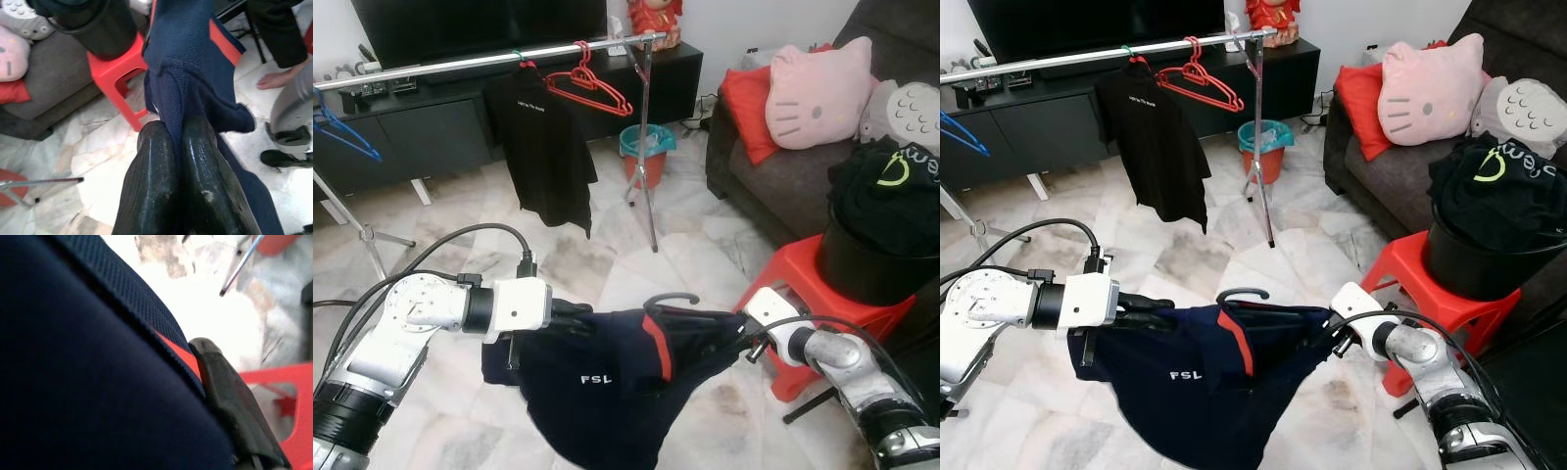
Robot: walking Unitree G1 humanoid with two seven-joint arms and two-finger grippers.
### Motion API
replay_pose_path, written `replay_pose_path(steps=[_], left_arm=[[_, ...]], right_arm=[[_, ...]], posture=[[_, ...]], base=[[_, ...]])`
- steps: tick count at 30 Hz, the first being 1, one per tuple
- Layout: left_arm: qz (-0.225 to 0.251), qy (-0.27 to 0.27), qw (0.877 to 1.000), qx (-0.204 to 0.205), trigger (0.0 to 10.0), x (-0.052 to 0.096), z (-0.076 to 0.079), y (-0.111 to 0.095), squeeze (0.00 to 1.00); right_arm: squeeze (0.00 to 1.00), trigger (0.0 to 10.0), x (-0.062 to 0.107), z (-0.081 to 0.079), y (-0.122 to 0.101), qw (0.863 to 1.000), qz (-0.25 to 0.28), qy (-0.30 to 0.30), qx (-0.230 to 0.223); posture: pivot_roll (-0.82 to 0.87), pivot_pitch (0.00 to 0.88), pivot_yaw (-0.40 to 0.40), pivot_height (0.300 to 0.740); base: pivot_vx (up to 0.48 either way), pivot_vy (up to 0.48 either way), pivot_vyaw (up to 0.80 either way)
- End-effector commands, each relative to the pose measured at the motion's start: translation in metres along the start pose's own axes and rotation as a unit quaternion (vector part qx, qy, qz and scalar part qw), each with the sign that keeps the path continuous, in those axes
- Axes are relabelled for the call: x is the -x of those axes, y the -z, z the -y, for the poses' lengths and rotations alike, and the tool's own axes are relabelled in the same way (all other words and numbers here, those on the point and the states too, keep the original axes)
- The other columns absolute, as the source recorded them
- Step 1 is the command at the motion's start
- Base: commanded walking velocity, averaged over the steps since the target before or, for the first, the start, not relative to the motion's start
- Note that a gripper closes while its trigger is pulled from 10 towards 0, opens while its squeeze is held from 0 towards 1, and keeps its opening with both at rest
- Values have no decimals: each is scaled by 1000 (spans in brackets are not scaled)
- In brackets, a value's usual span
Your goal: Hang hanger
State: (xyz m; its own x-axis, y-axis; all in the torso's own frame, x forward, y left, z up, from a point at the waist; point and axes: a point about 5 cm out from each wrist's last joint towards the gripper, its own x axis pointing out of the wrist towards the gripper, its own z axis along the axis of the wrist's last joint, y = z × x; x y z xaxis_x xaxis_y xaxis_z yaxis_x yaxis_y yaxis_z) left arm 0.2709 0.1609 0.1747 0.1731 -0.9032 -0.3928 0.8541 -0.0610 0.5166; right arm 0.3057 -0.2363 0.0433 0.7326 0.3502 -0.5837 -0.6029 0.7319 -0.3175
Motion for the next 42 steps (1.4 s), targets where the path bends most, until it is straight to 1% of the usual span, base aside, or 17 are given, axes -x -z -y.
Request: replay_pose_path(steps=[1, 3, 5, 8, 9, 10, 11, 13, 15, 17, 20, 23, 24, 30, 32, 38, 42], left_arm=[[52, -8, 998, -21, 10000, 2, -5, -18, 0], [58, 2, 998, -14, 10000, 1, -4, -21, 0], [60, 8, 998, -11, 10000, 1, -2, -22, 0], [42, 4, 999, -15, 10000, 4, -4, -20, 0], [29, -4, 999, -20, 10000, 7, -6, -17, 0], [29, -4, 999, -20, 10000, 7, -6, -17, 0], [20, -8, 1000, -17, 10000, 9, -6, -15, 0], [12, -10, 1000, -18, 10000, 9, -6, -13, 0], [-19, -22, 999, -27, 10000, 8, -9, -6, 0], [-21, -24, 999, -25, 10000, 8, -8, -4, 0], [-35, -19, 999, -23, 10000, 8, -5, -1, 0], [-67, 2, 997, -35, 10000, 7, 1, 6, 0], [-72, 11, 997, -39, 10000, 4, 4, 8, 0], [-95, 31, 993, -68, 10000, -7, 8, 12, 0], [-114, 42, 989, -85, 10000, -10, 10, 18, 0], [-133, 65, 985, -93, 10000, -11, 14, 25, 0], [-140, 74, 981, -110, 10000, -11, 14, 26, 0]], right_arm=[[0, 0, 3, 3, 11, 999, -24, 18, -37], [0, 0, 2, 2, 11, 998, -19, 15, -54], [0, 0, 4, 4, 15, 998, -28, 15, -49], [0, 0, 12, 11, 22, 998, -47, 23, -33], [0, 0, 17, 17, 27, 997, -65, 33, -19], [0, 0, 17, 17, 27, 997, -65, 33, -19], [0, 0, 23, 24, 32, 995, -86, 43, -3], [0, 0, 25, 27, 33, 994, -94, 48, 1], [0, 0, 30, 35, 35, 991, -117, 64, 26], [0, 0, 31, 37, 35, 989, -122, 70, 36], [0, 0, 33, 46, 31, 987, -118, 96, 44], [0, 0, 37, 59, 20, 983, -107, 131, 75], [0, 0, 38, 66, 10, 982, -95, 137, 87], [0, 0, 34, 71, -10, 984, -72, 117, 111], [0, 0, 33, 74, -20, 984, -65, 109, 127], [0, 0, 29, 76, -30, 978, -76, 97, 170], [0, 0, 25, 73, -35, 978, -73, 87, 174]], posture=[[9, 0, 9, 740], [12, 0, 8, 740], [15, 0, 7, 740], [19, 0, 5, 740], [17, 0, 5, 740], [17, 0, 5, 740], [16, 0, 6, 740], [17, 0, 6, 740], [17, 0, 7, 740], [14, 0, 8, 740], [19, 0, 8, 740], [17, 0, 12, 740], [11, 0, 16, 740], [10, 0, 18, 740], [6, 0, 21, 740], [-1, 0, 28, 740], [6, 0, 31, 740]], base=[[0, 0, 0], [0, 0, 0], [0, 0, 0], [0, 0, 0], [0, 0, 0], [0, 0, 0], [0, 0, 0], [0, 0, 0], [0, 0, 0], [0, 0, 0], [0, 0, 0], [0, 0, 0], [0, 0, 0], [0, 0, 0], [0, 0, 0], [0, 0, 0], [0, 0, 0]])
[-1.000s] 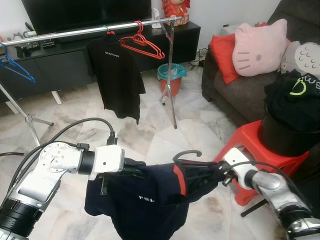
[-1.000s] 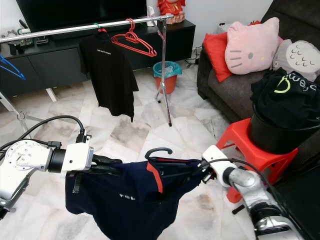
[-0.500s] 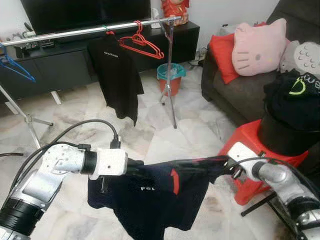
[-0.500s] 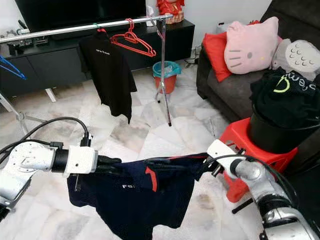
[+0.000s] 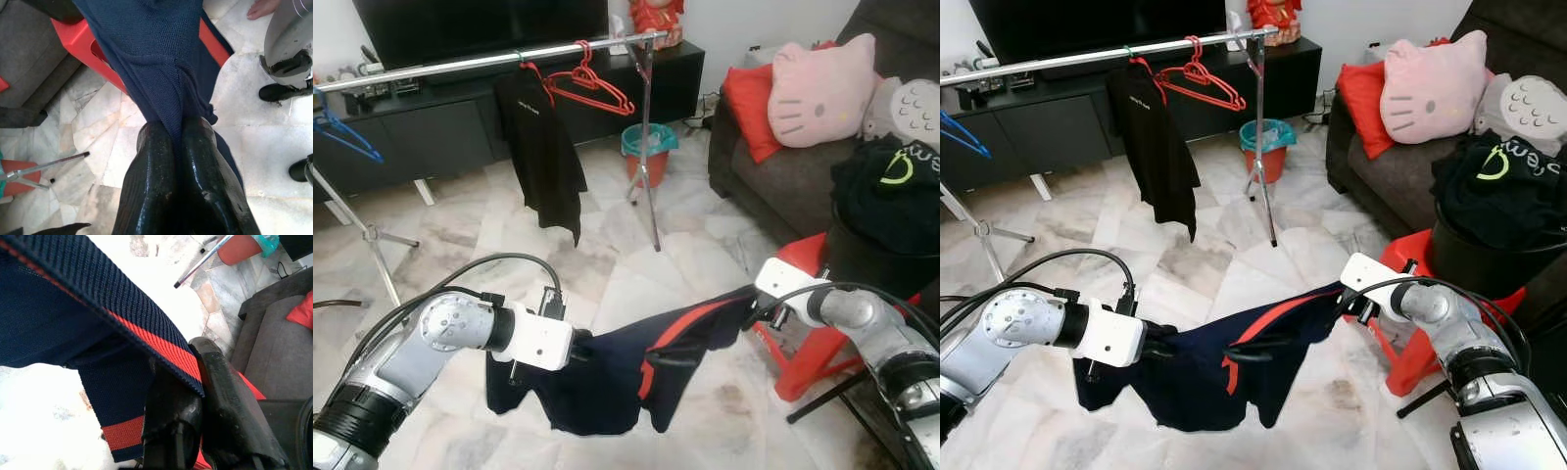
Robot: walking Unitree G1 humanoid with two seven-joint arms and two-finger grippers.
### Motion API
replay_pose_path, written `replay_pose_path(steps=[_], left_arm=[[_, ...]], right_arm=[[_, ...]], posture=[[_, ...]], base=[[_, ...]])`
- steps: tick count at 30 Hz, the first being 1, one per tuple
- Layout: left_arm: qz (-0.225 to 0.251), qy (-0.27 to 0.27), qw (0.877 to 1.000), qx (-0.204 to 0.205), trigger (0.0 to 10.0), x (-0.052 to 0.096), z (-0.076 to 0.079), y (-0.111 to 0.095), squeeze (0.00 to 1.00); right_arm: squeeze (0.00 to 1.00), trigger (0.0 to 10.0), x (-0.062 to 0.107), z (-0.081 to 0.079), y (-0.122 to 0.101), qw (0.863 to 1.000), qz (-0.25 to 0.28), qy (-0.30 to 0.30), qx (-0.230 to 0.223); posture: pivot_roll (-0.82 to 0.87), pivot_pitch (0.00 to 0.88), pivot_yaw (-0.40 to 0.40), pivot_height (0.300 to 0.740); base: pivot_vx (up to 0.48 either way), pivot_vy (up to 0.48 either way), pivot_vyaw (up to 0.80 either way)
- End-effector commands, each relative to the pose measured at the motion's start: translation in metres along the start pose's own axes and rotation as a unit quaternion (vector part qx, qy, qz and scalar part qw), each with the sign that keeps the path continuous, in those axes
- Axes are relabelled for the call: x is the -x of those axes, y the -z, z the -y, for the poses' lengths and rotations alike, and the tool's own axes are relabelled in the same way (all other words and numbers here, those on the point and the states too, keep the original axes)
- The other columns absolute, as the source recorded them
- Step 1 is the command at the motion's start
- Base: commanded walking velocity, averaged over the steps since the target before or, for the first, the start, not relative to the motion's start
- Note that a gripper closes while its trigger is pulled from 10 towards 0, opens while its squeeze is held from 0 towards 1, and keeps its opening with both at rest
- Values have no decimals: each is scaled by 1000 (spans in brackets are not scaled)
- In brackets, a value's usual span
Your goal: Hang hanger
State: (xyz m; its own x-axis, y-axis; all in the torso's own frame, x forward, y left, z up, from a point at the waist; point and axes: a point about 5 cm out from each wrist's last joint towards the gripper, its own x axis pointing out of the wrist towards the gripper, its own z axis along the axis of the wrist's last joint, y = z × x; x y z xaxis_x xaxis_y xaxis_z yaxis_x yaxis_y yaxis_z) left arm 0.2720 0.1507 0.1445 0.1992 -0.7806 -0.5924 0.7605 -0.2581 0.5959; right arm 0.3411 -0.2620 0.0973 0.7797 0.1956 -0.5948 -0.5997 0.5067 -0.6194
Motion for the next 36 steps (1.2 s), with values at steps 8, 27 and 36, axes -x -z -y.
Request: replay_pose_path(steps=[8, 27, 36], left_arm=[[-123, -4, 992, 23, 10000, 5, 4, 32, 0], [43, 30, 997, 53, 10000, -3, 9, -2, 0], [60, 28, 996, 59, 10000, -10, 9, -6, 0]], right_arm=[[0, 0, 6, 11, 2, 1000, -10, -21, -2], [0, 4118, -3, -19, 10, 998, -18, -50, -25], [1000, 10000, -11, -40, 1, 993, 25, -86, -74]], posture=[[-1, 0, 33, 740], [8, 0, 27, 740], [7, 0, 28, 740]], base=[[0, 0, 0], [0, 0, 0], [0, 0, 0]])
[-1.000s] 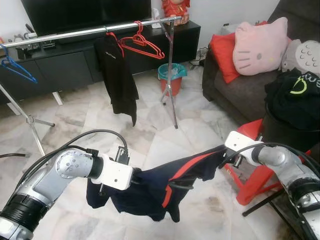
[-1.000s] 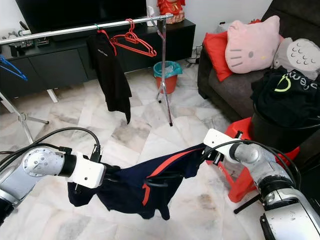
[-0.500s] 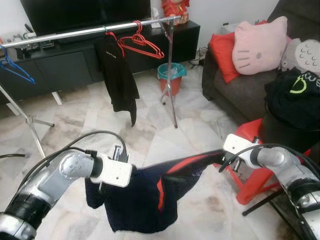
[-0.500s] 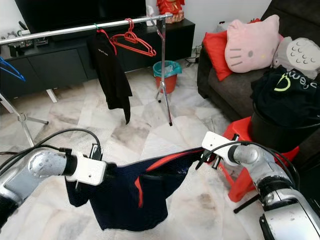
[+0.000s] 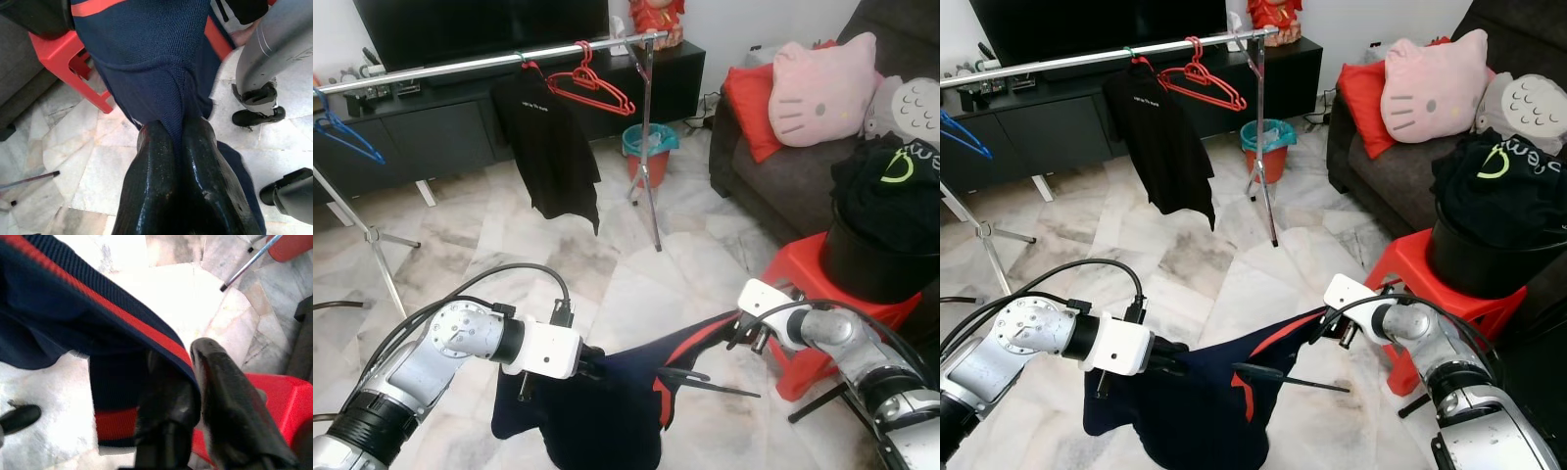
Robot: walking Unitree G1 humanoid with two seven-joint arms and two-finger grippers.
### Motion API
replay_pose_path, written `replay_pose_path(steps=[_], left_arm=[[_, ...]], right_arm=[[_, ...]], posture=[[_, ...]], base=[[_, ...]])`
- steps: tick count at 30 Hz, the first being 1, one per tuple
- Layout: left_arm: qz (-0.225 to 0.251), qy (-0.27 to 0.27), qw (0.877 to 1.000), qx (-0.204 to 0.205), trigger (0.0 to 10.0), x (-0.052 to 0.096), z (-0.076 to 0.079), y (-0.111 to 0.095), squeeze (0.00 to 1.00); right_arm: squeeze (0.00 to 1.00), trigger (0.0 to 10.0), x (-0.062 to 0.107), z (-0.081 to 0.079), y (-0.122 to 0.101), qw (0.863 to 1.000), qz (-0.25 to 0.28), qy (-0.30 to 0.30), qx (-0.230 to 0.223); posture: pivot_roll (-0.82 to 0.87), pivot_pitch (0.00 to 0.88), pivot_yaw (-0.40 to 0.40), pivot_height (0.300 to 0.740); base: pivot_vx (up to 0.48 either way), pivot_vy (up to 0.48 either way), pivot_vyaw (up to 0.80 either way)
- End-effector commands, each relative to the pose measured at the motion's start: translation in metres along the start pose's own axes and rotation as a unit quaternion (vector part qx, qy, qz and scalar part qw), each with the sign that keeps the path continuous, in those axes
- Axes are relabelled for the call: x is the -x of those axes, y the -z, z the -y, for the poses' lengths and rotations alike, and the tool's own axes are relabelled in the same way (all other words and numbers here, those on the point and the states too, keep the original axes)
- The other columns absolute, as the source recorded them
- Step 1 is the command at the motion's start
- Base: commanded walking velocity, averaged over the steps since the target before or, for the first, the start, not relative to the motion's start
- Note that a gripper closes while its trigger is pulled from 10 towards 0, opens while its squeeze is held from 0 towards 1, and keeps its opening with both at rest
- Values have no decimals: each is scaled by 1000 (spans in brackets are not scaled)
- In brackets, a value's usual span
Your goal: Hang hanger
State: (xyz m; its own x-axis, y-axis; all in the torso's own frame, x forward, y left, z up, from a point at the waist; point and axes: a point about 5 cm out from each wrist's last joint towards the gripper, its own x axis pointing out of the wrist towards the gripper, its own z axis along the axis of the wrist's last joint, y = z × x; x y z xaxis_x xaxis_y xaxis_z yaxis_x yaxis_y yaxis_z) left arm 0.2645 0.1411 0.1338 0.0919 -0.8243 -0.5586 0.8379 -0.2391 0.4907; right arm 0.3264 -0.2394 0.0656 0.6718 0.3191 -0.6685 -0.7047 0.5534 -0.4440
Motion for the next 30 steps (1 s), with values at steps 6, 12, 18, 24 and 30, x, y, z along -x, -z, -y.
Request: replay_pose_path(steps=[6, 12, 18, 24, 30], left_arm=[[4, 3, 1000, 0, 10000, 1, 1, -2, 0], [4, 1, 1000, 1, 10000, -2, 0, -2, 0], [7, -2, 1000, 0, 10000, -4, 0, -2, 0], [11, -6, 1000, 0, 10000, -4, 0, -4, 0], [8, -29, 999, 12, 10000, -7, -3, -1, 0]], right_arm=[[1000, 10000, 3, -1, 2, 1000, 17, -12, -17], [1000, 10000, 11, 0, 9, 998, 9, -59, -15], [1000, 10000, 15, -13, 21, 992, -6, -129, -15], [1000, 10000, 16, -24, 25, 985, -4, -174, -15], [0, 10000, 18, 0, 7, 994, 79, -55, -55]], posture=[[4, 0, 28, 740], [1, 0, 24, 740], [-2, 0, 25, 740], [1, 0, 24, 740], [4, 0, 25, 740]], base=[[0, 0, 0], [0, 0, 0], [0, 0, 0], [0, 0, 0], [0, 0, 0]])
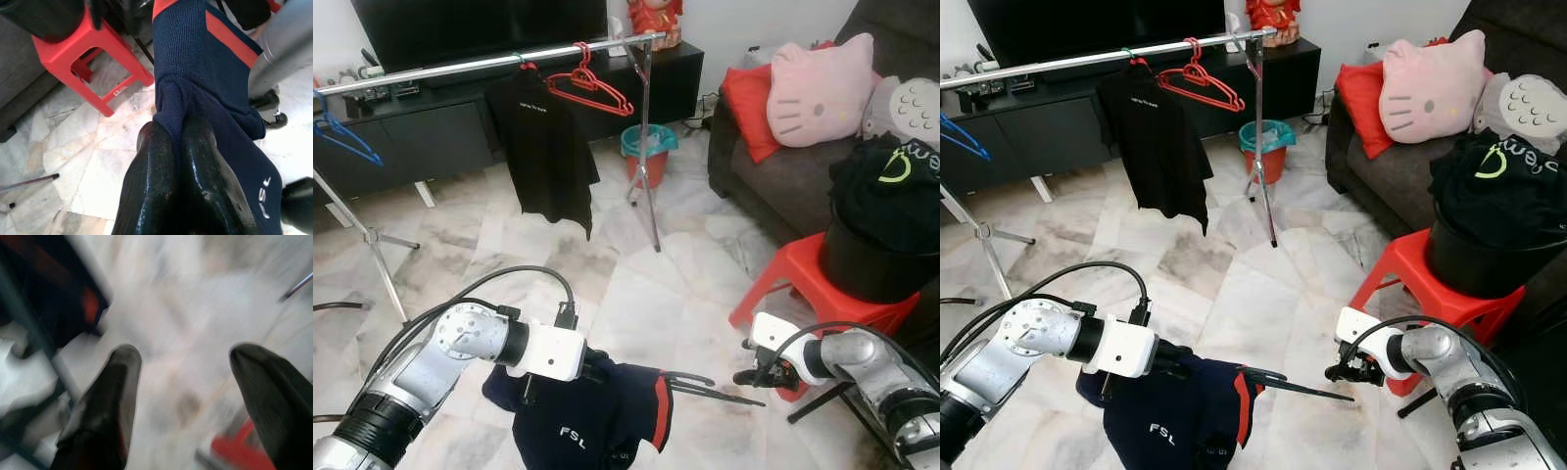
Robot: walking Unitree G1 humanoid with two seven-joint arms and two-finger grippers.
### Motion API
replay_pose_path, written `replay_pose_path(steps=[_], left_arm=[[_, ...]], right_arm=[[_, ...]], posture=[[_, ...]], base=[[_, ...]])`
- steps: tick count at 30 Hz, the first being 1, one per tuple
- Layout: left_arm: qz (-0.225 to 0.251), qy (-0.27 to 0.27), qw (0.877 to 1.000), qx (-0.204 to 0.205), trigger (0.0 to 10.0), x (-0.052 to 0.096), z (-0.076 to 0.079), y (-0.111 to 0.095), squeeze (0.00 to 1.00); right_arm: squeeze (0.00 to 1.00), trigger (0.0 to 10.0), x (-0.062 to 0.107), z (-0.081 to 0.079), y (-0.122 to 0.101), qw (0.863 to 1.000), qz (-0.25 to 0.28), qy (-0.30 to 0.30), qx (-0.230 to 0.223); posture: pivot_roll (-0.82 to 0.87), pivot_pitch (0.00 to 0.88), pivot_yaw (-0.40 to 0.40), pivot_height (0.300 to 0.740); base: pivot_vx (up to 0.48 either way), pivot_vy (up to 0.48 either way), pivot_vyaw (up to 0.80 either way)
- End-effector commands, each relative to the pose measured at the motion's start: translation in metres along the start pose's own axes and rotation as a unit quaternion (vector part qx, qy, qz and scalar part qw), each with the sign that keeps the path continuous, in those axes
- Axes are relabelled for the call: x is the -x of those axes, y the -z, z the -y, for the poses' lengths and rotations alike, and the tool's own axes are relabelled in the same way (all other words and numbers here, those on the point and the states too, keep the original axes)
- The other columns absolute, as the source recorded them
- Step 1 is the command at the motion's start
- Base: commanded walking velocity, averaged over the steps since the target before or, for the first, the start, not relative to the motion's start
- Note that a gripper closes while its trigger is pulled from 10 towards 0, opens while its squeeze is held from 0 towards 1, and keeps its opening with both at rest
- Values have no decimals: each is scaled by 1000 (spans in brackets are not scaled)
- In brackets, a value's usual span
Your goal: Hang hanger
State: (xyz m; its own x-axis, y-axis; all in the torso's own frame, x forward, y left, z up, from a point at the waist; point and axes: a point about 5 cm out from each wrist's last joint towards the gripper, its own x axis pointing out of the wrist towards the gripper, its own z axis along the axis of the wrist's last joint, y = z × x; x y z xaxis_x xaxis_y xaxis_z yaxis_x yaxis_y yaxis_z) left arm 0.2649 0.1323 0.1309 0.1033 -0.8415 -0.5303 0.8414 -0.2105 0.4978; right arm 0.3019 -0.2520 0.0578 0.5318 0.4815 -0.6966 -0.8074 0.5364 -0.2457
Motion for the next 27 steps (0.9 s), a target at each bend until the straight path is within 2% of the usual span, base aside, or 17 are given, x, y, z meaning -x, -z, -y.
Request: replay_pose_path(steps=[1, 2, 5, 6, 7, 8, 9, 11, 15, 16, 17, 19, 22, 27], left_arm=[[-3, -20, 1000, 10, 10000, 1, -2, 2, 0], [-4, -20, 1000, 11, 10000, 1, -1, 2, 0], [-4, -16, 1000, 17, 10000, -2, 2, 4, 0], [-4, -15, 1000, 18, 10000, -2, 3, 4, 0], [-3, -14, 1000, 19, 10000, -5, 4, 4, 0], [-3, -14, 1000, 19, 10000, -5, 4, 4, 0], [-4, -20, 1000, 21, 10000, -7, 3, 4, 0], [-12, -43, 998, 36, 10000, -10, -2, 6, 0], [-8, -55, 997, 57, 10000, -11, -6, 8, 0], [-1, -60, 996, 69, 10000, -9, -12, 7, 0], [-1, -60, 996, 69, 10000, -9, -12, 7, 0], [22, -64, 994, 83, 10000, -6, -21, 2, 0], [33, -55, 994, 87, 10000, -3, -23, -2, 0], [24, -37, 995, 88, 10000, 0, -19, 0, 0]], right_arm=[[0, 10000, 7, 17, -20, 995, 71, 70, -13], [0, 10000, 12, 24, -25, 989, 95, 110, -5], [0, 10000, 36, 52, -30, 959, 122, 254, -11], [0, 10000, 40, 57, -30, 953, 123, 278, -17], [0, 10000, 46, 61, -32, 944, 150, 290, -38], [0, 10000, 46, 61, -32, 944, 150, 290, -38], [0, 10000, 44, 55, -38, 946, 196, 252, -56], [0, 10000, 36, 40, -44, 954, 235, 178, -52], [0, 10000, 25, 6, -45, 970, 242, 30, -23], [0, 10000, 23, -9, -44, 971, 232, -49, -11], [0, 10000, 23, -9, -44, 971, 232, -49, -11], [0, 10000, 28, -17, -37, 972, 207, -115, -1], [0, 10000, 34, -15, -31, 975, 182, -123, 17], [0, 10000, 48, -13, -29, 972, 176, -152, 13]], posture=[[5, 0, 25, 740], [4, 0, 29, 740], [-12, 0, 37, 740], [-12, 0, 37, 740], [-13, 0, 36, 740], [-13, 0, 36, 740], [-13, 0, 38, 740], [-10, 0, 38, 740], [-9, 0, 38, 740], [-14, 0, 45, 740], [-14, 0, 45, 740], [-14, 0, 41, 740], [-14, 0, 40, 740], [-15, 0, 43, 740]], base=[[0, 0, 0], [0, 0, 0], [0, 0, 0], [0, 0, 0], [0, 0, 0], [0, 0, 0], [0, 0, 0], [0, 0, 0], [0, 0, 0], [0, 0, 0], [0, 0, 0], [0, 0, 0], [0, 0, 0], [0, 0, 0]])
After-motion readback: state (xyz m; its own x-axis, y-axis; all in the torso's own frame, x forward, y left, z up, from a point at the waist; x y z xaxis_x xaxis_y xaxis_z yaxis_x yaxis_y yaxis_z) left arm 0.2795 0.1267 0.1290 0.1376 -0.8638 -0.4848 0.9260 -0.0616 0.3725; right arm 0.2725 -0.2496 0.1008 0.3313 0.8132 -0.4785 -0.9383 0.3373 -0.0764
